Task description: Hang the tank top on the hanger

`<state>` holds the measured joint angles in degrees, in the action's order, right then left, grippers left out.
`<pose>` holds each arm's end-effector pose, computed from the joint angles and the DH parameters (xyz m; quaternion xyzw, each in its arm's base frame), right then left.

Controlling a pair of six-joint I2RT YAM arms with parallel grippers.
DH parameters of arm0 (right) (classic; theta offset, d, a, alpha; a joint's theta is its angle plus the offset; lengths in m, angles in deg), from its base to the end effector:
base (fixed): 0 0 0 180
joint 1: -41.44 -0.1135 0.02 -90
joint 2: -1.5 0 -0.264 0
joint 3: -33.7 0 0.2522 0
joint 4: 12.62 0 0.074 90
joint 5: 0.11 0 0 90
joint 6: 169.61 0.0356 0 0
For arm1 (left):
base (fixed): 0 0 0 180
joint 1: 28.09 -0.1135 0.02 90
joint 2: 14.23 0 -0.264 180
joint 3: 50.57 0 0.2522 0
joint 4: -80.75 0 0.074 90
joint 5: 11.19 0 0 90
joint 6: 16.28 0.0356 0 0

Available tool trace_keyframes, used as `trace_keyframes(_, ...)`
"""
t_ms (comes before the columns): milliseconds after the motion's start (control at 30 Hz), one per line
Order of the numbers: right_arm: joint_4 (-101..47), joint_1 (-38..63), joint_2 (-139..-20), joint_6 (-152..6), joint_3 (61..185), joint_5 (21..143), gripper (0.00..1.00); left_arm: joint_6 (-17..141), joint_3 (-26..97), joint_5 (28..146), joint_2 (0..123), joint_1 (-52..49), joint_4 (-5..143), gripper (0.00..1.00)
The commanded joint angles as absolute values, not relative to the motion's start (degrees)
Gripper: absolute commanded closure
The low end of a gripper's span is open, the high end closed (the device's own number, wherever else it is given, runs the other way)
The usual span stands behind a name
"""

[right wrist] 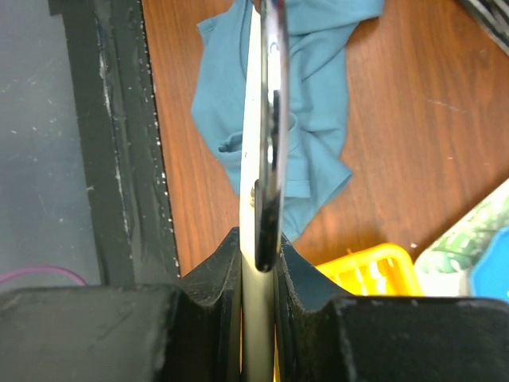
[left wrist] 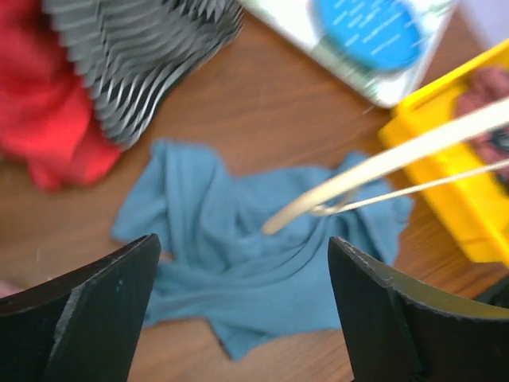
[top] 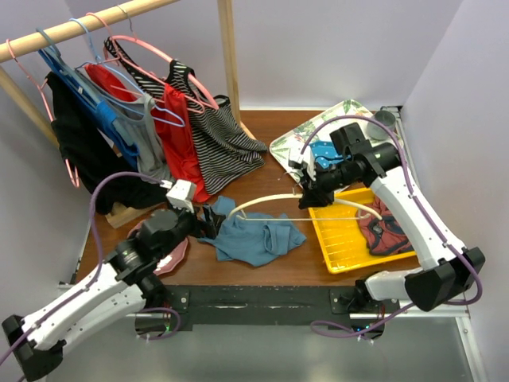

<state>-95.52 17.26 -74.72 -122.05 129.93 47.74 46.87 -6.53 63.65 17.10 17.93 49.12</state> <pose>0.2090 0.1200 0.3668 -0.5686 0.7118 0.3104 0.2714 0.1060 -0.0965 0.2711 0.0587 0.8081 -0.2559 0.5273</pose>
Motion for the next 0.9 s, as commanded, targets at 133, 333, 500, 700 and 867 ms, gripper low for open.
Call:
trace_keyframes(133,-92.6,17.7,-75.1,-121.7,127.3,41.9,1.0,32.5,-1.0,49.7,38.3,15.7,38.4,0.26)
trace_keyframes(333,-92.6,17.7,-77.7,-122.5,127.7,40.8,1.0,30.1,-0.1,47.9,46.8,15.5,36.0,0.39)
trace_keyframes(500,-92.4,17.7,-78.9,-122.9,127.7,40.5,1.0,30.1,-1.4,50.0,47.2,15.4,38.5,0.54)
trace_keyframes(700,-92.1,17.7,-80.9,-122.9,128.8,40.3,1.0,31.0,-1.8,51.3,46.8,15.3,38.6,0.83)
trace_keyframes(867,-92.4,16.8,-84.4,-123.2,131.2,39.5,1.0,31.4,-2.4,52.1,45.5,15.3,38.3,1.0)
